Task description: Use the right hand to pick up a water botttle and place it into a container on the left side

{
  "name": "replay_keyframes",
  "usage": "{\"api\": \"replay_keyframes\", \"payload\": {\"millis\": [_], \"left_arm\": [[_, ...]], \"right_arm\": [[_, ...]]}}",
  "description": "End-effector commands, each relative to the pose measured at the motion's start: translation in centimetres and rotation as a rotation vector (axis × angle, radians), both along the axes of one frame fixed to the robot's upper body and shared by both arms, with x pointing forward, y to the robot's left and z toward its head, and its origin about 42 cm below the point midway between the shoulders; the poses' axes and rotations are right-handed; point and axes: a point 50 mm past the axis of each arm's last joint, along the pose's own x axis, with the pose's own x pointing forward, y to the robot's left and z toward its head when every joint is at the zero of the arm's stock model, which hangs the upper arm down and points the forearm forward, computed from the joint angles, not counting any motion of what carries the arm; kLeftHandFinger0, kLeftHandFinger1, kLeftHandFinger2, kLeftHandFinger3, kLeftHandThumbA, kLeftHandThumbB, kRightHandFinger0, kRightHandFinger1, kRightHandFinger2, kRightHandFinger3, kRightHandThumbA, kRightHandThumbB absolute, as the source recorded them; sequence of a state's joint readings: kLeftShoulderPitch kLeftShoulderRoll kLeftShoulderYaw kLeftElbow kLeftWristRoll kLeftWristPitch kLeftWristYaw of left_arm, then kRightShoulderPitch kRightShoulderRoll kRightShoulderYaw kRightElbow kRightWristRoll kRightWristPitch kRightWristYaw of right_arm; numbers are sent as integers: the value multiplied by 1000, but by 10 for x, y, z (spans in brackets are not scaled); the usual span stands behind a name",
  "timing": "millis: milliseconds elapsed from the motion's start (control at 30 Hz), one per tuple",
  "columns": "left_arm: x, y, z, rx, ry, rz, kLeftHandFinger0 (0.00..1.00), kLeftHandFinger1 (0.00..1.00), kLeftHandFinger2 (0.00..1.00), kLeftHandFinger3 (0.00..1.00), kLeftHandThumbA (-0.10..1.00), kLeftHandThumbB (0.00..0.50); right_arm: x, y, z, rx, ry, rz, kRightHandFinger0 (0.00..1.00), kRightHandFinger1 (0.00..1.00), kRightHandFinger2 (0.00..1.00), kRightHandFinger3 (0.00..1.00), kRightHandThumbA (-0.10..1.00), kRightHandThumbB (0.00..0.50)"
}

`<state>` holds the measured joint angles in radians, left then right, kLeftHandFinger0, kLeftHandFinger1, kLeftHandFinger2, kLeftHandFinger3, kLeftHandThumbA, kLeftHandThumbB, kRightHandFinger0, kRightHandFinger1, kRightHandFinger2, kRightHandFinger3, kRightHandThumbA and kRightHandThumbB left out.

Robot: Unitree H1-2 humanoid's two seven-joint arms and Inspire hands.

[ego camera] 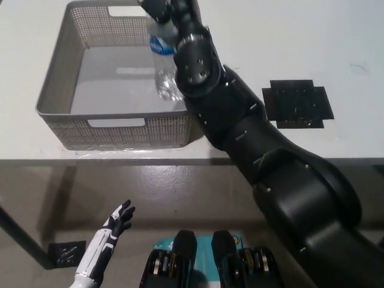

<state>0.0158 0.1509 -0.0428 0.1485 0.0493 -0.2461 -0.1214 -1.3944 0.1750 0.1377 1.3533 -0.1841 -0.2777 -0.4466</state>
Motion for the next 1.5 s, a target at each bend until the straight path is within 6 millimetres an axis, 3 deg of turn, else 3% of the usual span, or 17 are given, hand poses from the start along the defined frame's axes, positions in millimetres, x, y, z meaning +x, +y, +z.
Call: {"api": "replay_keyframes", "payload": {"millis": [0,167,200,233,300,333,367,467,533,633,767,933,1000,1067,1200,1300,1467], "left_arm": [[11,1,16,24,-56,-39,1000,1000,1000,1000,1000,122],[14,0,16,14,-64,-53,1000,1000,1000,1000,1000,107],[14,0,16,21,-63,-54,1000,1000,1000,1000,1000,113],[15,0,16,22,-63,-56,1000,1000,1000,1000,1000,114],[16,-1,16,31,-67,-64,1000,1000,1000,1000,1000,112],[17,-1,17,28,-66,-63,1000,1000,1000,1000,1000,112],[17,-1,17,34,-68,-68,1000,1000,1000,1000,1000,110],[18,-1,17,41,-69,-71,1000,1000,1000,1000,1000,124],[19,-1,18,48,-72,-74,1000,1000,1000,1000,1000,130],[21,0,20,47,-76,-72,1000,1000,1000,1000,1000,128],[19,-1,20,46,-64,-66,1000,1000,1000,1000,1000,138],[16,-3,15,43,-61,-68,1000,1000,1000,1000,1000,150],[14,2,16,45,-58,-66,1000,1000,1000,1000,1000,139],[16,3,17,37,-54,-57,1000,1000,1000,1000,1000,144],[14,5,16,49,-46,-57,1000,1000,1000,1000,1000,145],[14,4,13,42,-44,-58,1000,1000,1000,1000,1000,127],[13,8,12,42,-44,-39,1000,1000,1000,1000,1000,127]], "right_arm": [[2,-5,18,-4,-100,8,0,249,756,762,-100,105],[4,-15,-4,-27,-58,12,0,288,789,793,-100,105],[4,-18,-11,-37,-50,12,199,542,1000,1000,90,179],[5,-20,-14,-45,-43,21,253,538,941,953,258,196],[7,-25,-17,-80,-25,83,705,974,1000,1000,587,307],[8,-27,-18,-87,-14,112,805,1000,1000,1000,702,378],[9,-30,-19,-98,1,133,1000,1000,1000,1000,791,424],[12,-35,-20,-153,30,162,1000,1000,1000,1000,928,453],[14,-39,-18,-165,15,164,1000,1000,1000,1000,991,437],[14,-43,-11,-137,-17,176,1000,1000,1000,1000,1000,383],[12,-48,-6,-108,-72,199,1000,1000,1000,1000,1000,394],[1,-68,-7,-34,-169,225,1000,1000,1000,1000,1000,357],[-9,-80,-14,1,-182,217,1000,1000,1000,1000,1000,400],[-23,-97,-19,54,-211,216,1000,1000,1000,1000,1000,397],[-59,-123,-36,116,-235,208,1000,1000,1000,1000,1000,340],[-98,-152,-67,175,-255,195,1000,1000,1000,1000,1000,302],[-146,-180,-114,184,-215,132,1000,1000,1000,1000,1000,337]]}}
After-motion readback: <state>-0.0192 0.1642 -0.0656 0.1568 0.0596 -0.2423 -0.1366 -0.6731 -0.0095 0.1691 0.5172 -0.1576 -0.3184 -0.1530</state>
